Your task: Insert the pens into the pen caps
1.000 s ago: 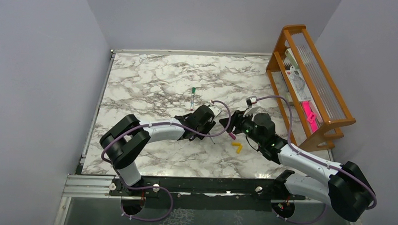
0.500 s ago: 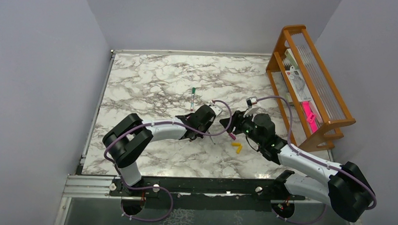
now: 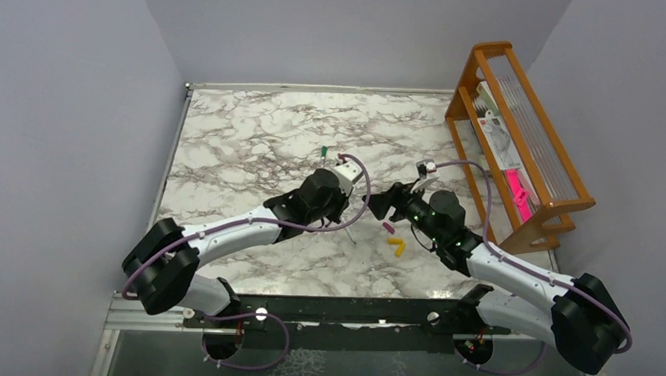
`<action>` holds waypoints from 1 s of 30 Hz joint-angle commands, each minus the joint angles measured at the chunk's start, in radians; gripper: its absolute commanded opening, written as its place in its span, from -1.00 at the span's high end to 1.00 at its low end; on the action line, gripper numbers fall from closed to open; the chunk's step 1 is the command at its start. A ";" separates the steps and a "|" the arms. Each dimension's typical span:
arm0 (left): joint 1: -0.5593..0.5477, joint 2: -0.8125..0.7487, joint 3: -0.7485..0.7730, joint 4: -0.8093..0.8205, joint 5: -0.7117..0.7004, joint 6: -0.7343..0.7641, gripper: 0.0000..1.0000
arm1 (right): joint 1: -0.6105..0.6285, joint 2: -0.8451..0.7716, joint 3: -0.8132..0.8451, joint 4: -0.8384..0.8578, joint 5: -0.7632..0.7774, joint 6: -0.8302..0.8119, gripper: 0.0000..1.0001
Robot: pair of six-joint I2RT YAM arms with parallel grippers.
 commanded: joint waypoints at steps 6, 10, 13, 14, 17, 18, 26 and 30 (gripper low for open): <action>-0.001 -0.134 -0.108 0.312 0.240 -0.069 1.00 | 0.001 0.089 0.059 0.172 -0.084 0.076 -0.16; -0.002 -0.159 -0.120 0.336 0.267 -0.054 1.00 | 0.000 0.129 0.078 0.199 -0.104 0.090 -0.12; -0.002 -0.179 -0.129 0.349 0.274 -0.047 1.00 | 0.001 0.141 0.075 0.228 -0.123 0.106 0.25; -0.001 -0.180 -0.129 0.348 0.273 -0.044 1.00 | 0.001 0.143 0.074 0.234 -0.131 0.110 0.42; -0.002 -0.173 -0.128 0.349 0.272 -0.042 1.00 | 0.001 0.146 0.074 0.240 -0.146 0.117 0.94; -0.002 -0.172 -0.126 0.350 0.274 -0.043 1.00 | 0.000 0.146 0.073 0.241 -0.150 0.117 0.96; -0.002 -0.167 -0.133 0.364 0.277 -0.049 0.35 | 0.001 0.107 0.058 0.261 -0.161 0.129 0.96; -0.002 -0.152 -0.135 0.364 0.279 -0.047 0.40 | 0.001 0.093 0.074 0.241 -0.162 0.123 0.96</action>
